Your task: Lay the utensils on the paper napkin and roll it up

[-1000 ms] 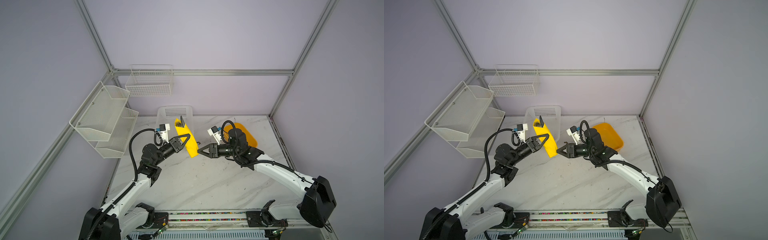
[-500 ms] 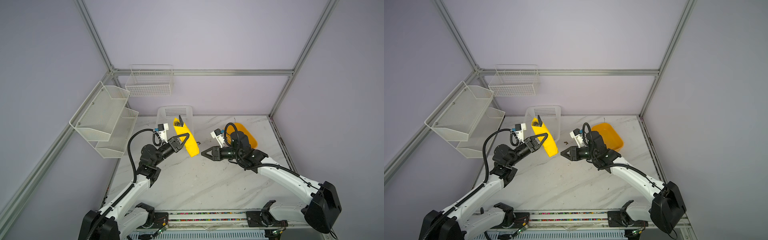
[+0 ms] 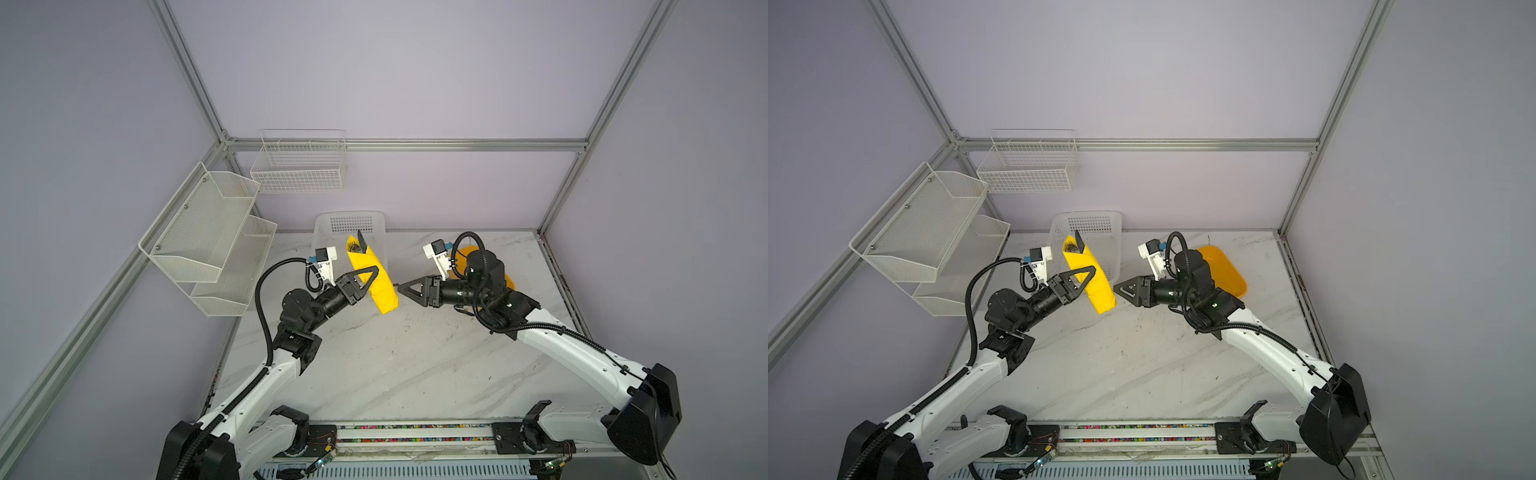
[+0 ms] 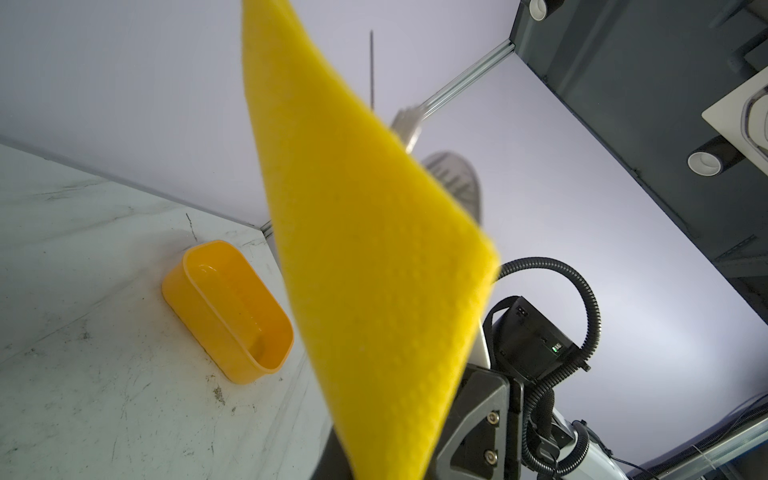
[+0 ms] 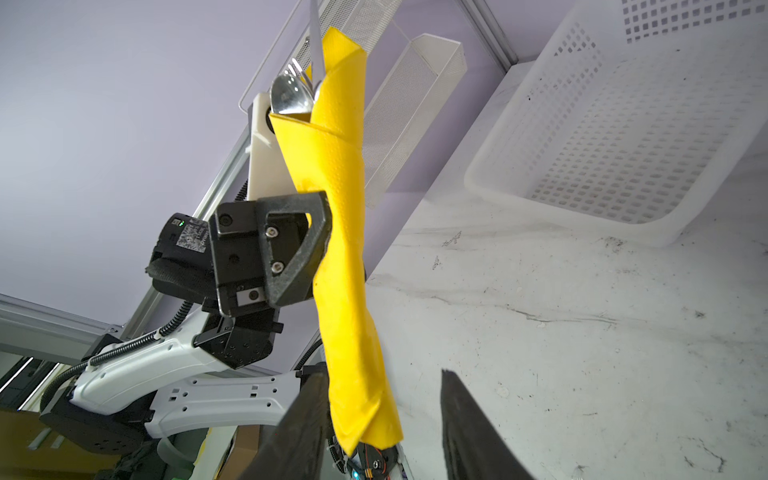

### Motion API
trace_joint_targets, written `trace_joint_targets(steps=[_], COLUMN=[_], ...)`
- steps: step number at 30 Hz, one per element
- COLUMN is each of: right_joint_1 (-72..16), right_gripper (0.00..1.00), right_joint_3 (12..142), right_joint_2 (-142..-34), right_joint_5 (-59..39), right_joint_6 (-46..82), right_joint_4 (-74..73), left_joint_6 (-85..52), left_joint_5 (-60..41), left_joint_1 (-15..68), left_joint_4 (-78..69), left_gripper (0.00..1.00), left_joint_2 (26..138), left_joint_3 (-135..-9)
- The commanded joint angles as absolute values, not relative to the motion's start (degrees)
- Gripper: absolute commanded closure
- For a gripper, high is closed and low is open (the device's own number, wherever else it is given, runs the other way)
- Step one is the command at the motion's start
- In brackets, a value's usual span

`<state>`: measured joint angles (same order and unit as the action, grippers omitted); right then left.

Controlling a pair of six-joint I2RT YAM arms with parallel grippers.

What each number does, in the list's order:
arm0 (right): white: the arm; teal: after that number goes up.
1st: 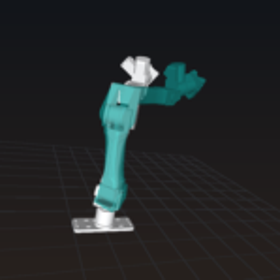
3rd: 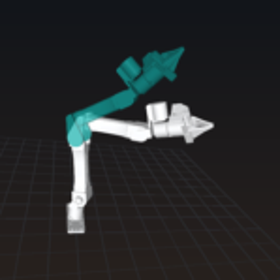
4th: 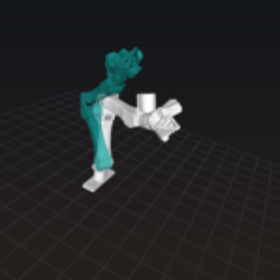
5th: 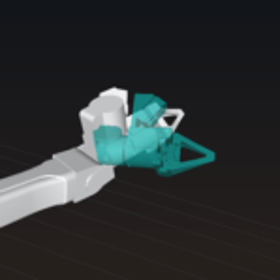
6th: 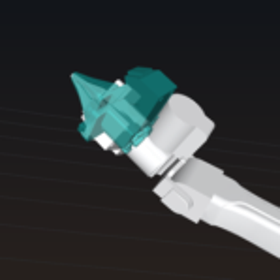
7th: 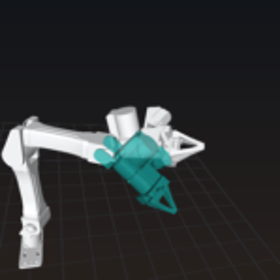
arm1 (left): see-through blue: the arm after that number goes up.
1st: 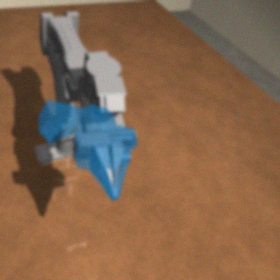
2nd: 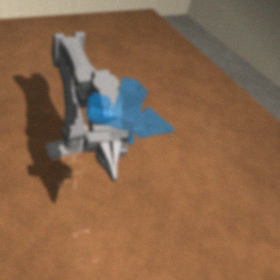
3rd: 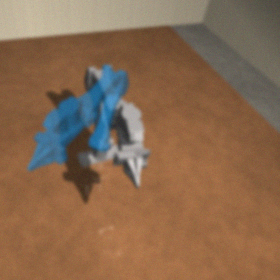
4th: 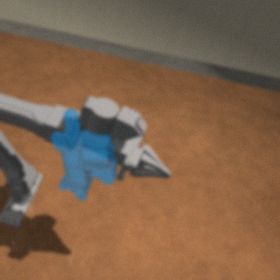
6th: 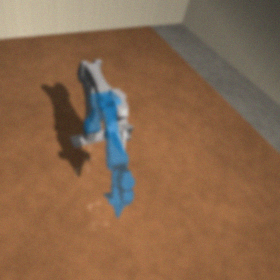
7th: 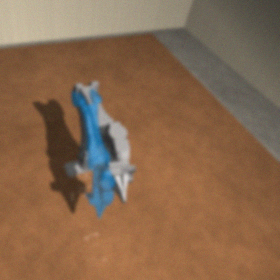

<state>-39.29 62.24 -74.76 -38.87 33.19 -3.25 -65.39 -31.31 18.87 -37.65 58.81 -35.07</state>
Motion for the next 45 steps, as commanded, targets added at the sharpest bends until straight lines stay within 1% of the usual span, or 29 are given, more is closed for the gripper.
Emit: trace_joint_targets(steps=[1,8,15,18,24,31,36,39,41,45], right_joint_1=[-39.6,-39.6,-39.6,-39.6,-39.6,-39.6,-39.6,-39.6,-39.6,-39.6], right_gripper=[0.53,0.52,0.52,0.49,0.49,0.55,0.61,0.62,0.62,0.64], right_joint_3=[62.7,63.2,61.9,61.5,61.9,59.4,58.9,60.1,60.6,62.1], right_joint_2=[-75.4,-77.4,-76.8,-76.7,-77.9,-77.4,-75.7,-74.9,-73.8,-72.3], right_joint_5=[-41.4,-46.5,-46.5,-48.3,-47.1,-45.2,-42.3,-43.6,-46.2,-42.1], right_joint_6=[32.8,32.2,32.4,33.7,32.0,31.6,31.3,32.1,34.5,35.1], right_joint_4=[-4.3,-4.1,-4.1,-5.2,-2.1,-0.7,0.6,0.1,-3.6,-2.3], left_joint_6=[-65.8,-65.2,-65.3,-65.2,-65.3,-65.1,-65.3,-65.3,-65.3,-65.2], left_joint_5=[-31.6,-30.7,-30.9,-31.2,-31.5,-31.2,-31.4,-31.7,-31.7,-31.3], left_joint_1=[18.7,18.7,18.6,18.6,18.6,18.6,18.7,18.7,18.6,18.6], left_joint_4=[-42.5,-41.6,-41.5,-40.8,-40.8,-40.6,-41.0,-41.2,-41.2,-41.1], left_gripper=[0.96,0.96,0.96,0.96,0.96,0.96,0.96,0.96,0.96,0.96], left_joint_2=[57.8,56.8,57.1,57.3,57.3,57.0,57.5,57.8,57.6,57.0], left_joint_3=[-34.0,-33.6,-34.0,-34.8,-34.9,-34.6,-34.7,-34.5,-34.3,-34.1])
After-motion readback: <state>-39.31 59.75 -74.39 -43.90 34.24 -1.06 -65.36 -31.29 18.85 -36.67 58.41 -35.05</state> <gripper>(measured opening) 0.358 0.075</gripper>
